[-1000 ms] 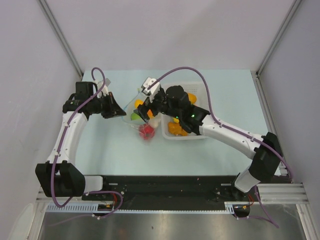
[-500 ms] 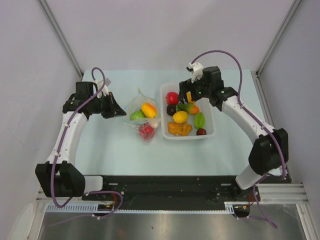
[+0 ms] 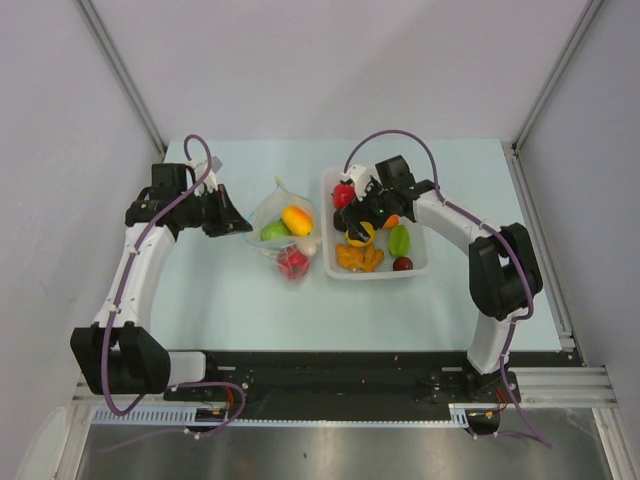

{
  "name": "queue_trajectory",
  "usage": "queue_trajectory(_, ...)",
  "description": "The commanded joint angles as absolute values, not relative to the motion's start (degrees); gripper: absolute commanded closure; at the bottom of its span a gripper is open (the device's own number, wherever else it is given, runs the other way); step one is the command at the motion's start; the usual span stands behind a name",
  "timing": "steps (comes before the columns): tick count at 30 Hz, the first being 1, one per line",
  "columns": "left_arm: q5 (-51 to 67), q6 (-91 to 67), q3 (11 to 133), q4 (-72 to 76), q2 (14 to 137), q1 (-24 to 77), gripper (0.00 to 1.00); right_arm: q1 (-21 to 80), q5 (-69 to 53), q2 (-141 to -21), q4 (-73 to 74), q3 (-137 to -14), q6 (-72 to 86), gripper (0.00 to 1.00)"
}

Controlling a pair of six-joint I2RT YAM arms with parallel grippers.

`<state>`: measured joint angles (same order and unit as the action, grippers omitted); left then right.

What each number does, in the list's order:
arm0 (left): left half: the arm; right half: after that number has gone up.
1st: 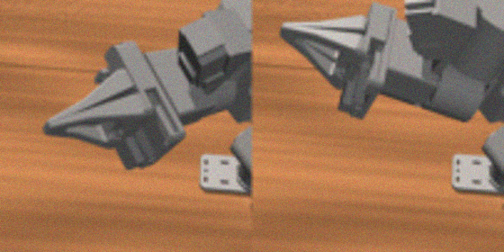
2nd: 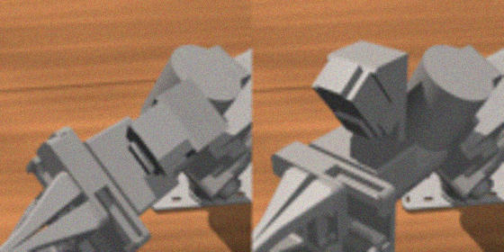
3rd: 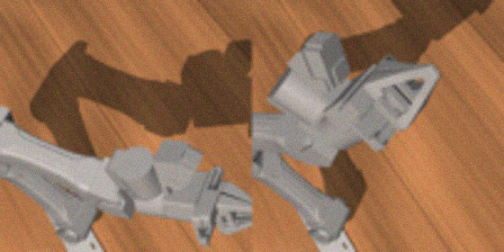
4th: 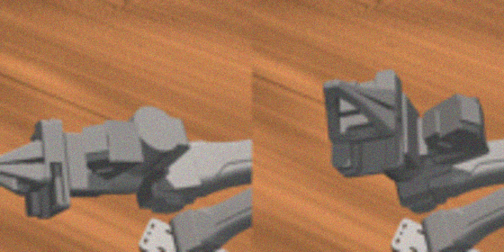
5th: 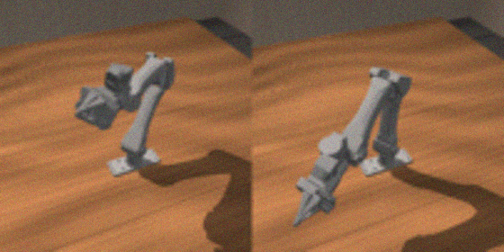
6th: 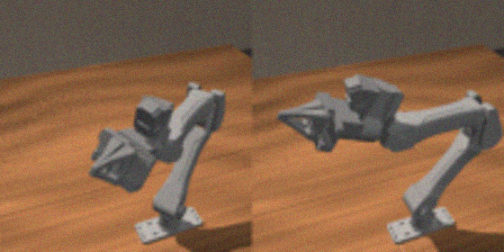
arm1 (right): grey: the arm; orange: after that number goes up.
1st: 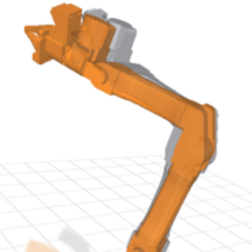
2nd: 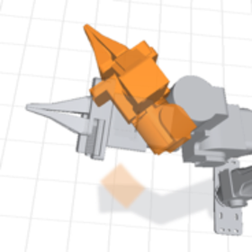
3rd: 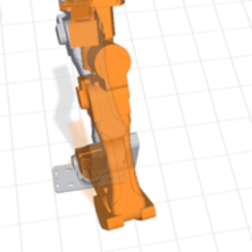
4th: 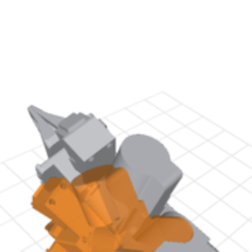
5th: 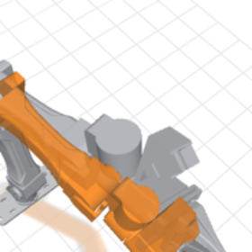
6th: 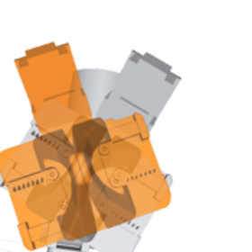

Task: Place the food in the zip-top bag and seal the zipper
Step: Pick up the fake fruit from the bin.

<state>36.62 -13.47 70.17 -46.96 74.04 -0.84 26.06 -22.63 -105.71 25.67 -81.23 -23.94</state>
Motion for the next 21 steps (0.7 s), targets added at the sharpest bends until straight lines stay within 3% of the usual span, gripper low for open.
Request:
queue_trajectory(1,37.44,-12.13,71.10,-47.11,72.69,-0.53,1.00,26.37,-28.65,-108.19,26.36,-82.18,-42.14,0.00)
queue_trajectory(9,37.44,-11.78,71.19,-47.28,73.21,-0.53,1.00,26.63,-28.56,-112.32,31.03,-82.27,-50.19,0.01)
queue_trajectory(12,37.44,-11.78,71.10,-47.11,73.30,-0.53,1.00,26.72,-28.65,-111.89,31.11,-82.27,-49.66,0.14)
queue_trajectory(16,37.53,-11.78,71.28,-47.11,73.21,-0.53,1.00,26.19,-30.67,-107.68,31.46,-82.27,-47.03,0.42)
queue_trajectory(21,37.79,-12.04,71.11,-46.76,72.95,-0.53,1.00,24.61,-32.34,-98.98,30.24,-82.27,-40.97,0.54)
